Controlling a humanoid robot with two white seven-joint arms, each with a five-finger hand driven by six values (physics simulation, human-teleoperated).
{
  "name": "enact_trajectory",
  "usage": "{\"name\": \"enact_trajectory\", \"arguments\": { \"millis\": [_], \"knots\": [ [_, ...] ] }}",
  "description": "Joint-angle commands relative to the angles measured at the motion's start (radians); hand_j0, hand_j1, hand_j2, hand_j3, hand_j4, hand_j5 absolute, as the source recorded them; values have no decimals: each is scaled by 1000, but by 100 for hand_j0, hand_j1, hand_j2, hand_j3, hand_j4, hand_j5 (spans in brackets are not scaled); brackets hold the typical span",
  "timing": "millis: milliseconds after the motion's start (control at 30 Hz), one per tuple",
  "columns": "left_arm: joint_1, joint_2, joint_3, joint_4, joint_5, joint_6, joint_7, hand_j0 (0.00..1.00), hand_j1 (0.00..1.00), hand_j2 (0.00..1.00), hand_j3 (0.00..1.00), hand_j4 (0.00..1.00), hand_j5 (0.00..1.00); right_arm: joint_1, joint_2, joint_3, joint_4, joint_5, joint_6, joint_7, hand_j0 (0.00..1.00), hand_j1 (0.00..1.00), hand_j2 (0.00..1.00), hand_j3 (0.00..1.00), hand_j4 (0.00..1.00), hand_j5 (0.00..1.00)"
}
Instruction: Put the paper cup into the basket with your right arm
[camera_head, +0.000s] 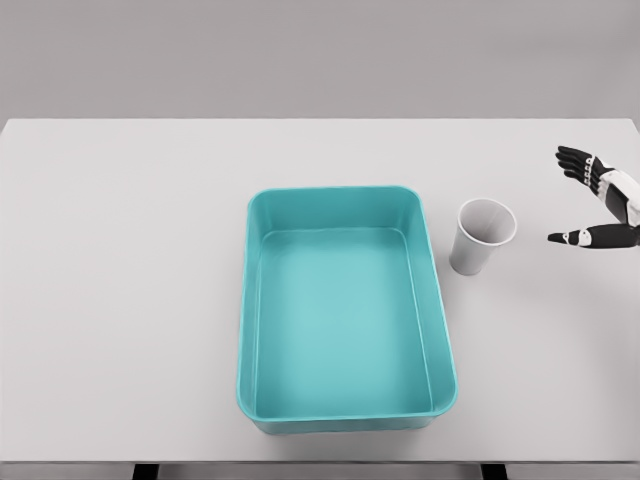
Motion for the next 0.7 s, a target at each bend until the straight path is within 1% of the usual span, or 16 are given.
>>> {"name": "enact_trajectory", "arguments": {
  "millis": [0,133,233,267,333,400,500,667],
  "knots": [
    [0,0,0,0,0,0,0,100,100,100,100,100,100,5,-2,1,-1,-9,-2,0,100,100,100,100,100,100],
    [0,0,0,0,0,0,0,100,100,100,100,100,100,14,2,7,-7,-2,-4,0,100,100,100,100,100,100],
    [0,0,0,0,0,0,0,100,100,100,100,100,100,20,26,17,-12,1,-5,0,100,100,100,100,100,100],
    [0,0,0,0,0,0,0,100,100,100,100,100,100,20,44,24,-10,11,-8,0,100,100,100,100,100,100],
    [0,0,0,0,0,0,0,100,100,100,100,100,100,26,63,23,-9,36,-30,0,100,100,100,100,100,100],
    [0,0,0,0,0,0,0,100,100,100,100,100,100,38,61,20,-9,36,-31,0,100,100,100,100,100,100],
    [0,0,0,0,0,0,0,100,100,100,100,100,100,60,63,15,-9,36,-63,0,100,100,100,100,100,100],
    [0,0,0,0,0,1,0,100,100,100,100,100,100,61,63,10,-10,34,-70,0,100,100,100,100,100,100]
  ]
}}
